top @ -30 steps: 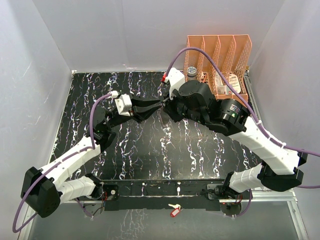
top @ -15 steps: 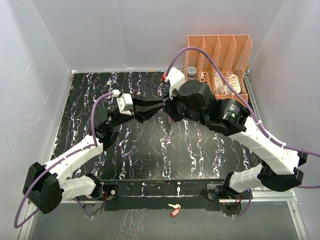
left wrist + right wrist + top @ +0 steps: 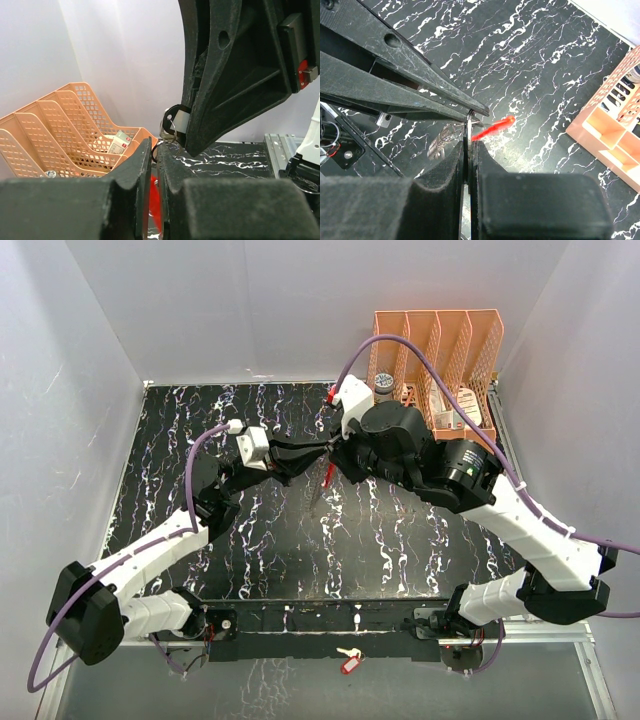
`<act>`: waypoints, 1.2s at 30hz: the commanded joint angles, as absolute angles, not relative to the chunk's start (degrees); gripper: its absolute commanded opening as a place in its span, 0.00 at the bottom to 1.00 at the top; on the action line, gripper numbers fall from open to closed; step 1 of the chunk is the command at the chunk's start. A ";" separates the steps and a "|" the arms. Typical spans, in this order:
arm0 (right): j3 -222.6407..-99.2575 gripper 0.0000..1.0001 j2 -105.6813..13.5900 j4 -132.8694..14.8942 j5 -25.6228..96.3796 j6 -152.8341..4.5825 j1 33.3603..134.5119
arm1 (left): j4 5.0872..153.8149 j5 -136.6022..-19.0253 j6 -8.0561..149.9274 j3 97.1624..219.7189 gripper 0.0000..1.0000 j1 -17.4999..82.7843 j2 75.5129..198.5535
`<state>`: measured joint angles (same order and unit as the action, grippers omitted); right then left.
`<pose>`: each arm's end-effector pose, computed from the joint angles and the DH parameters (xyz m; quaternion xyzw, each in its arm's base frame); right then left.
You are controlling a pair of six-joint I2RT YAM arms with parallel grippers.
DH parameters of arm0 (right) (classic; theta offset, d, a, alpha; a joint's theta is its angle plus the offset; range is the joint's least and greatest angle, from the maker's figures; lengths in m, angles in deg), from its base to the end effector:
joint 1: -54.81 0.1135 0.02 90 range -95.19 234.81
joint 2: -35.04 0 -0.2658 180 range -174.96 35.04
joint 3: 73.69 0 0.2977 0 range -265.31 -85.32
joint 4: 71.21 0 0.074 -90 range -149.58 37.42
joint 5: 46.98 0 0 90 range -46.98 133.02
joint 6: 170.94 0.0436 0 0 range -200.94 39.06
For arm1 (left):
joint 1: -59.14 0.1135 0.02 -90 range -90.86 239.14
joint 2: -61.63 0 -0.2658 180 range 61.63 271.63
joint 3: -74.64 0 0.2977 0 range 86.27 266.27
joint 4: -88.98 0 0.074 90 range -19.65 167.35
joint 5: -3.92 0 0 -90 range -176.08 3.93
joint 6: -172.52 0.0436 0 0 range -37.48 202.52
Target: Remove the keys from the keyring
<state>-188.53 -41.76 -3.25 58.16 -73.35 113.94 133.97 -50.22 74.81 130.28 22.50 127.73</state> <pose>0.1608 0.2468 0.4978 -0.3137 0.8015 0.1776 0.4772 0.2216 -0.1966 0.3644 0.3744 0.3607 -0.4505 0.7258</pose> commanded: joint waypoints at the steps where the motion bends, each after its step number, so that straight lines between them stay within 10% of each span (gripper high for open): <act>1: -188.35 0.00 -39.67 -8.76 57.25 -73.39 114.22 | 135.47 -54.74 76.03 129.88 0.04 21.95 125.93; 36: -178.88 0.00 -36.25 -14.61 56.73 -72.63 114.22 | 158.07 -69.90 65.04 125.15 0.00 20.04 127.93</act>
<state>-178.83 -38.11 -11.68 57.39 -73.10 113.70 149.66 -67.44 66.46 125.52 20.01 128.61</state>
